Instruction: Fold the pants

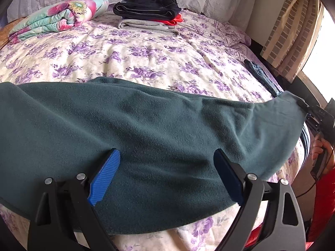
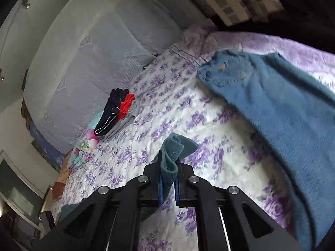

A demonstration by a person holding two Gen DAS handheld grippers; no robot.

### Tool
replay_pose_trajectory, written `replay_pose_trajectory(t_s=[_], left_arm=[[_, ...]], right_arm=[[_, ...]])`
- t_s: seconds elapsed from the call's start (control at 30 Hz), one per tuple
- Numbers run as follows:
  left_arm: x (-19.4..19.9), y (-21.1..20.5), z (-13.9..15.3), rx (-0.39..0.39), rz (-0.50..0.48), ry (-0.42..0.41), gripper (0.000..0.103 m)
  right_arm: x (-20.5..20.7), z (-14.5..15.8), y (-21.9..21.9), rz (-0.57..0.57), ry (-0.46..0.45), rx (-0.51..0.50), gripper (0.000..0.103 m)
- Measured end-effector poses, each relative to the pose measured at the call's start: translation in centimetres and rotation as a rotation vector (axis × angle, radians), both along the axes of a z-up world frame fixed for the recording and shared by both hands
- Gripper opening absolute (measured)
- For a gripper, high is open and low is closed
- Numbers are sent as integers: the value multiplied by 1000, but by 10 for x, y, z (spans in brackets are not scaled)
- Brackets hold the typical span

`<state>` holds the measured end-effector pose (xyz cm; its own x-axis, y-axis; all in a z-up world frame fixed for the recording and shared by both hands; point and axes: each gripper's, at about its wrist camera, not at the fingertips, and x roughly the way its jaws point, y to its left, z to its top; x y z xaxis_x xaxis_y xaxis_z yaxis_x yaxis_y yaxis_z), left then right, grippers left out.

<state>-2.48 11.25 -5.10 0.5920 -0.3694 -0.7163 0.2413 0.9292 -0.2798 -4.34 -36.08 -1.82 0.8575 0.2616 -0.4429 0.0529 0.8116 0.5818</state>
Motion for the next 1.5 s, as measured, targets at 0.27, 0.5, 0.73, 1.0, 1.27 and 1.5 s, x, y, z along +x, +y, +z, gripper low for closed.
replay_pose_trajectory(t_s=[0.27,0.5,0.73,1.0,1.27,1.5], left_arm=[[-5,4,2,14,-2,-38,88],[-10,75,18,-33,241,-62,88],[-22,113,5,-44,311,-34,87],[-27,93,-4,105,286,-90,90],[-28,94,-7,103,237,-112,95],[-28,89,-10,142,222,-122,98]], right_arm=[[-43,-25,-43,-196,81,4,14],[46,24,122,438,11,-130,14],[131,14,324,1009,120,5,62],[183,-13,437,1171,325,45,62],[190,-42,446,1226,485,52,62],[148,-33,454,1385,466,-13,73]])
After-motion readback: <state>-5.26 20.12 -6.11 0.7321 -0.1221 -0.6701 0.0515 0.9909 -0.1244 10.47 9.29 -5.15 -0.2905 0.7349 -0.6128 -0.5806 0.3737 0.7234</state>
